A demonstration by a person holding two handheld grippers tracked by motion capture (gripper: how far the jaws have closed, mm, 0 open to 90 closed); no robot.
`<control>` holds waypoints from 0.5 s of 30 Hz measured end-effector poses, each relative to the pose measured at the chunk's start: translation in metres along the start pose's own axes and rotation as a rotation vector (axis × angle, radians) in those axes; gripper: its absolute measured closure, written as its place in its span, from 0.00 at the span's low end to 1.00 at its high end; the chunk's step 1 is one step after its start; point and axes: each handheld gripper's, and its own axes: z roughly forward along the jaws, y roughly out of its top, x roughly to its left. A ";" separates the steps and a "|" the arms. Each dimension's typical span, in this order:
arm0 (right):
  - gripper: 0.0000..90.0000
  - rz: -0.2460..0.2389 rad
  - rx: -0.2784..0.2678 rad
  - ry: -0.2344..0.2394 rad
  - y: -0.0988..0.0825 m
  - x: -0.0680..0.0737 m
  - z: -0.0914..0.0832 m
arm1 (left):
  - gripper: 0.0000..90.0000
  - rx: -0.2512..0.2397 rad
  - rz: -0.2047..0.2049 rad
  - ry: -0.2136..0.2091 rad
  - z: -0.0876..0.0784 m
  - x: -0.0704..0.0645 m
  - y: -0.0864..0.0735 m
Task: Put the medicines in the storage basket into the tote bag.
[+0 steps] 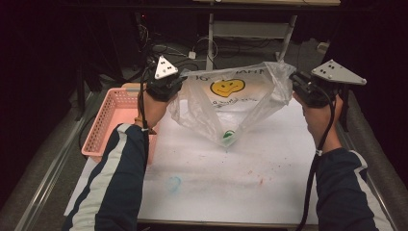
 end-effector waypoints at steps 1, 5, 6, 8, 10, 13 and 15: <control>1.00 -0.002 -0.013 -0.002 0.003 0.000 -0.001 | 0.97 -0.009 -0.001 -0.002 -0.002 0.000 0.003; 1.00 0.013 -0.050 0.007 0.014 0.001 -0.010 | 0.97 -0.040 0.005 0.005 -0.011 0.002 0.014; 1.00 0.008 -0.057 0.011 0.017 0.001 -0.013 | 0.97 -0.051 0.000 0.006 -0.014 0.003 0.016; 1.00 0.004 -0.066 0.014 0.024 0.003 -0.018 | 0.97 -0.078 -0.012 -0.005 -0.021 0.004 0.021; 1.00 0.003 -0.083 0.019 0.029 0.005 -0.023 | 0.97 -0.093 -0.013 0.002 -0.028 0.003 0.026; 1.00 0.000 -0.101 0.022 0.037 0.007 -0.031 | 0.97 -0.113 -0.015 -0.003 -0.037 0.002 0.034; 1.00 0.000 -0.113 0.024 0.042 0.008 -0.036 | 0.97 -0.117 -0.010 -0.004 -0.041 0.002 0.039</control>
